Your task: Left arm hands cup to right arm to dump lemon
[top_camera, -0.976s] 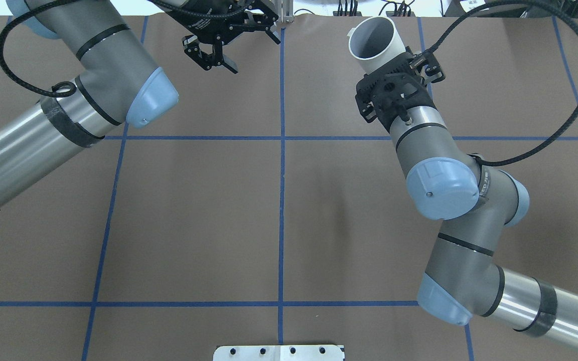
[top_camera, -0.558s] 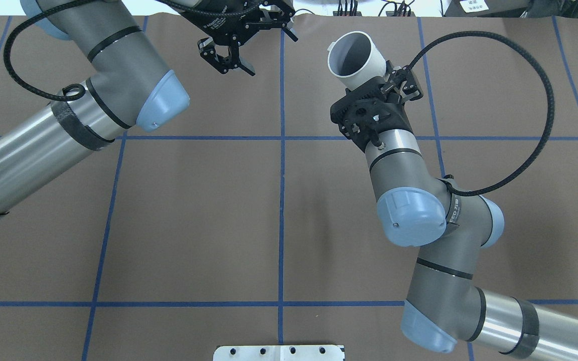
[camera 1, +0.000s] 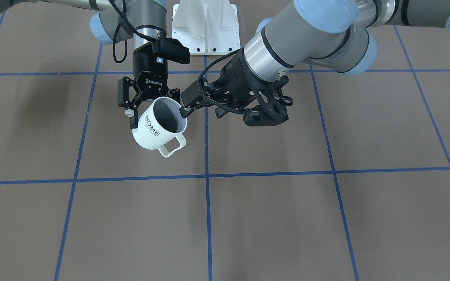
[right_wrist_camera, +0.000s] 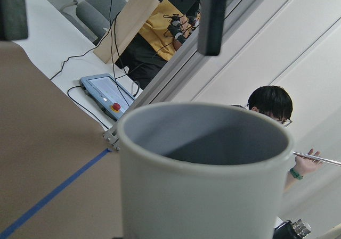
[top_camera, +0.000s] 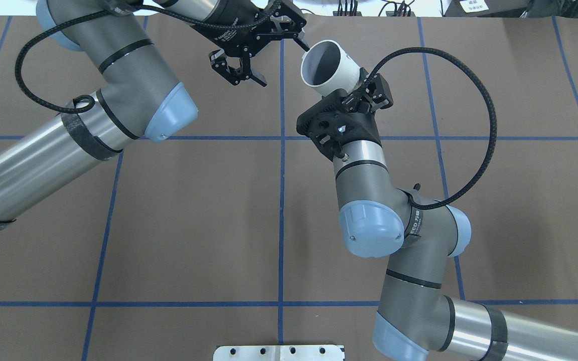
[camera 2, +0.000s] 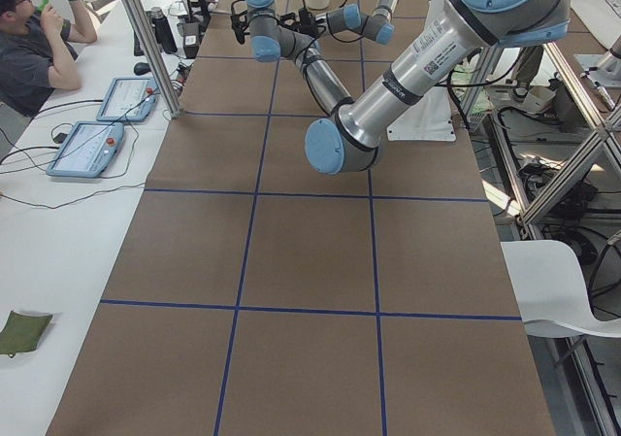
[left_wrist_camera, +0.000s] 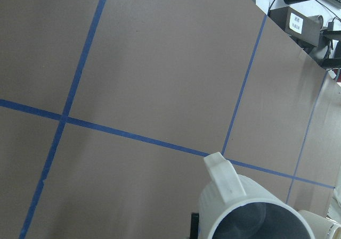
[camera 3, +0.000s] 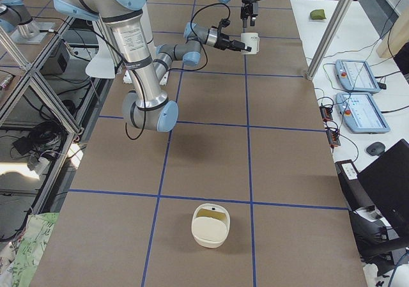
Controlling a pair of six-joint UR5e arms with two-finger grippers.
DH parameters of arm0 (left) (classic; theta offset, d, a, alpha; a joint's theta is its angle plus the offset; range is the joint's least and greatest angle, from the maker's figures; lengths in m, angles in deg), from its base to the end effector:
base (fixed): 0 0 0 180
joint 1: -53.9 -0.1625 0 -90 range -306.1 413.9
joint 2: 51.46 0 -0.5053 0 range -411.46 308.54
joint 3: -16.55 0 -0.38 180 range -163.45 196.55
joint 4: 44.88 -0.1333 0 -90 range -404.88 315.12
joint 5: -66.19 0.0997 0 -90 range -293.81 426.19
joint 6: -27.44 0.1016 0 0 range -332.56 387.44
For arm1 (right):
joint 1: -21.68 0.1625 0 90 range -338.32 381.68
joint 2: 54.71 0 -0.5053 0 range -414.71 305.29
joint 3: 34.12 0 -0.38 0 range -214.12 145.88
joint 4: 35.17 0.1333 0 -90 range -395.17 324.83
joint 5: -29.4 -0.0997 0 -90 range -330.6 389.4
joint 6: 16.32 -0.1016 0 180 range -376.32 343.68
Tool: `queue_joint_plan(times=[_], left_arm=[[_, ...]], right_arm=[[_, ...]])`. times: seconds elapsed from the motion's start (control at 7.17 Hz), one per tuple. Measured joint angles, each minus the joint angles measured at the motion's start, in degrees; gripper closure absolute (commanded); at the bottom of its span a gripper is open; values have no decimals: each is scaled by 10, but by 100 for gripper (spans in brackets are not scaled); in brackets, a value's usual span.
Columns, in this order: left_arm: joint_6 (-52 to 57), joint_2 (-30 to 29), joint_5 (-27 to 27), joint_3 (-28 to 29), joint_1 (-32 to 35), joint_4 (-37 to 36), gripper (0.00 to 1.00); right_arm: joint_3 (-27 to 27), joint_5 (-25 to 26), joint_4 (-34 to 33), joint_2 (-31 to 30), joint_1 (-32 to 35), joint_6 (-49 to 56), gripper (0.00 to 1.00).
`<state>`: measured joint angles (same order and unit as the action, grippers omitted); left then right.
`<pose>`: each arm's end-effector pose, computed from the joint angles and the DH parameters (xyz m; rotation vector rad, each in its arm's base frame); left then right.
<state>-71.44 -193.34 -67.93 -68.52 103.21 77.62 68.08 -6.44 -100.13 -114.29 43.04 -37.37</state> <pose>0.4395 -0.6071 0.1121 -0.1457 1.4385 -0.3003 -0.5067 -0.4297 0.2713 1.3362 -0.1760 -0.1438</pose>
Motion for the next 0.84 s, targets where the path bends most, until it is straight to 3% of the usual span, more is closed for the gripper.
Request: queue_joint_plan(times=[0.84], left_arm=[[1,-1,1,4,-9,0,12]], right_arm=[[-4,2,-1,12,-5,0,65]])
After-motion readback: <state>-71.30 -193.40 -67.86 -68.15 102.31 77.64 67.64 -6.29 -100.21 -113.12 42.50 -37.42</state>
